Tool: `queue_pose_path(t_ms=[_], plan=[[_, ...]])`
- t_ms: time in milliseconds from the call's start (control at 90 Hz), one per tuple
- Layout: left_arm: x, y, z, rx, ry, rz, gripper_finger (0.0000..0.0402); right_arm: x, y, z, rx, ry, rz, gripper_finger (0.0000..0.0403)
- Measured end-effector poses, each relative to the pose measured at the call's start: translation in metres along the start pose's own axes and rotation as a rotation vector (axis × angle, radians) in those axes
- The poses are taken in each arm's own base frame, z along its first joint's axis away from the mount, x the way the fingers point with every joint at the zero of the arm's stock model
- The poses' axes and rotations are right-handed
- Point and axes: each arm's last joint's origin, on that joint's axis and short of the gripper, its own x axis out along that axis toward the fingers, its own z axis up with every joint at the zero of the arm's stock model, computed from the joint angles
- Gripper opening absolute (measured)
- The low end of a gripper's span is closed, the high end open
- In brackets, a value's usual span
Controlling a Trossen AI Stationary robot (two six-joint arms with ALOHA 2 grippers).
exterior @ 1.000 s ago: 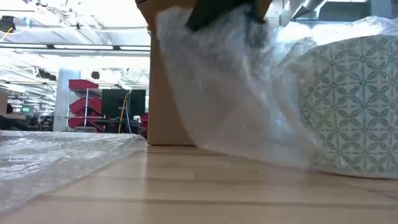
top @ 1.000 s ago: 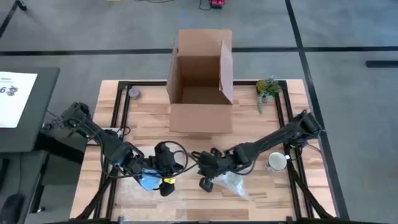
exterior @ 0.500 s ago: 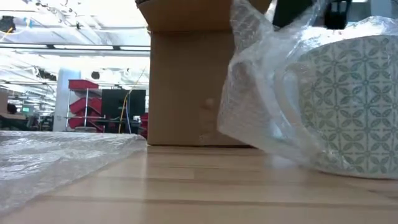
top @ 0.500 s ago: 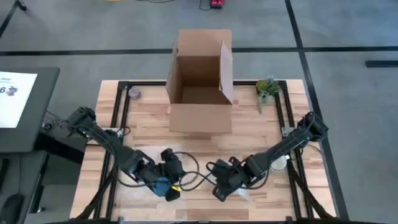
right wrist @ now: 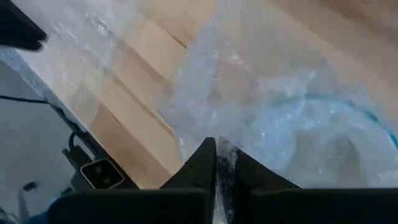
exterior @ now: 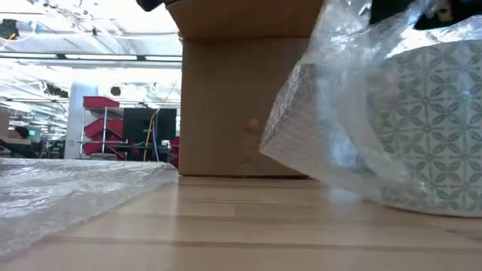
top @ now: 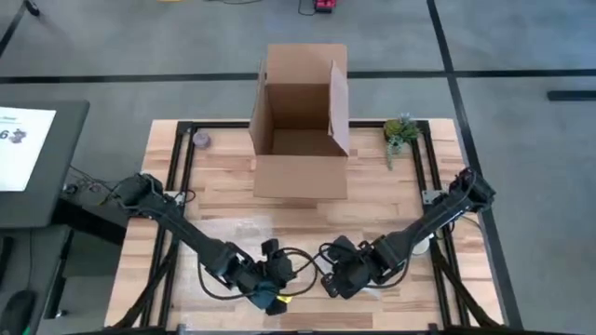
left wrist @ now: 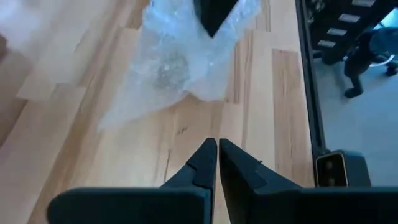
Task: Wrap mug
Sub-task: Wrap the blue patterned mug with the right transparent bubble wrap
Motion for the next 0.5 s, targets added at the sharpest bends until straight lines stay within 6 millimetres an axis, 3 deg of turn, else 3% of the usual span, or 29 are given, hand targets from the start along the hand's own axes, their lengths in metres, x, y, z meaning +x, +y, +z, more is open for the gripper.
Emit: queue_pose_path(t_ms=[233,500], plan=[[0.003,0.004,0.006,0.007,-0.021,0.002,0.0000,-0.005,-0.004,-0.013,0.028,0.042,-0.033,0.0000],[0.003,0.003,0.005,0.050,-0.009,-0.022,0.0000,-0.008,-0.006,-0.015,0.044,0.039,-0.047,0.0000]])
